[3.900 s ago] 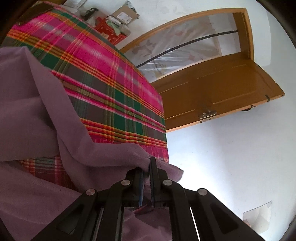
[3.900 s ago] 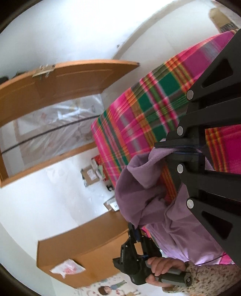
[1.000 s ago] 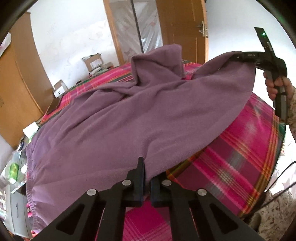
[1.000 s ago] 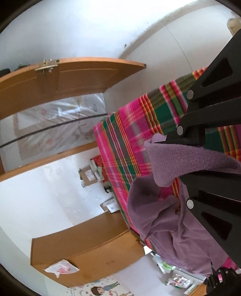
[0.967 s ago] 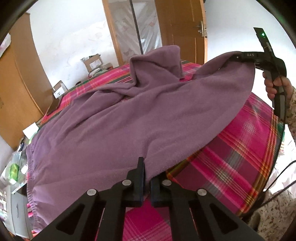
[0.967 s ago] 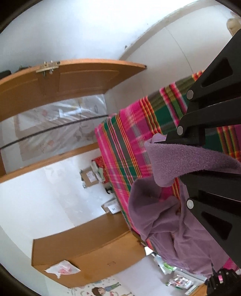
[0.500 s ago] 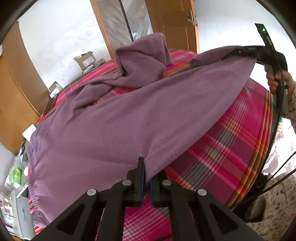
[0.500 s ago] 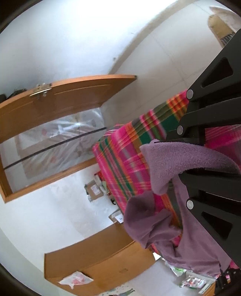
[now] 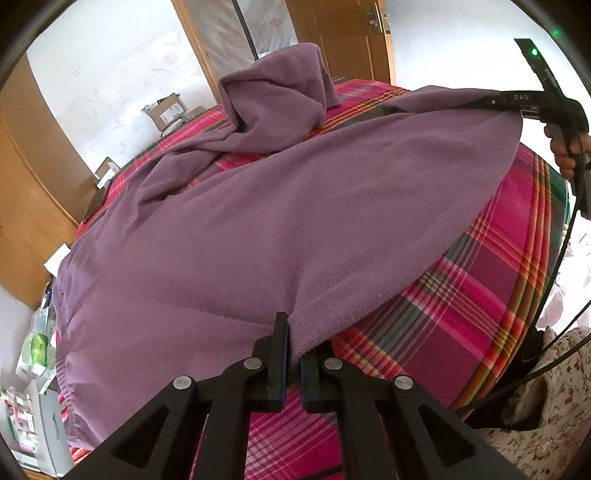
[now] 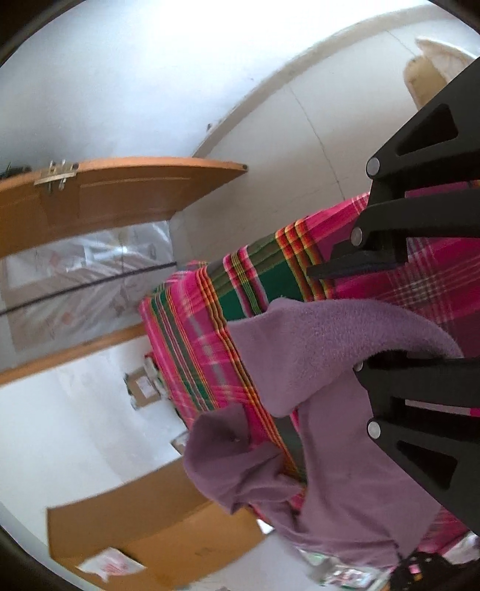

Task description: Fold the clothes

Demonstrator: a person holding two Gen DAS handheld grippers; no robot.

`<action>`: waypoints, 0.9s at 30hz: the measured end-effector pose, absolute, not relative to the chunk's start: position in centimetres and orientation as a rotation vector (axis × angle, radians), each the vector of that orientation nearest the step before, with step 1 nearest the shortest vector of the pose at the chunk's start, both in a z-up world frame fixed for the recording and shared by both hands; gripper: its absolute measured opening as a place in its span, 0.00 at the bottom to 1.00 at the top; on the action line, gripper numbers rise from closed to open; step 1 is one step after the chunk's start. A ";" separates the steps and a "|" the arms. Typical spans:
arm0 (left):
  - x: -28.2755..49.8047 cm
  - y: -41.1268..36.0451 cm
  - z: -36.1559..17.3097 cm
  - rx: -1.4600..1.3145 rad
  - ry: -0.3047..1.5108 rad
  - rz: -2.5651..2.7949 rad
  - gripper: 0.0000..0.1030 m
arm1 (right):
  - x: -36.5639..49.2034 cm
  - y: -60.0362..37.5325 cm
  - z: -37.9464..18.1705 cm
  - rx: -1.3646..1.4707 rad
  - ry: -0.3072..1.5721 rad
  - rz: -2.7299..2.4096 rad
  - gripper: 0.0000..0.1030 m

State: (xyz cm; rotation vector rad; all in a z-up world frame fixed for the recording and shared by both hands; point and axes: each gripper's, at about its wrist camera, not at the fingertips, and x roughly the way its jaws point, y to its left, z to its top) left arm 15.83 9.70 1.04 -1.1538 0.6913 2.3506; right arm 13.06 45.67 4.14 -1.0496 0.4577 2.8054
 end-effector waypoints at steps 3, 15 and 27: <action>15.9 9.7 0.9 -1.160 0.698 2.345 0.05 | 12.9 45.5 4.4 -1.135 0.400 2.848 0.26; 16.4 9.6 1.0 -1.167 0.694 2.321 0.06 | 13.1 45.7 3.8 -1.417 0.252 2.883 0.44; 16.4 9.2 1.0 -1.176 0.646 2.305 0.06 | 14.4 46.2 3.2 -1.414 0.450 2.957 0.45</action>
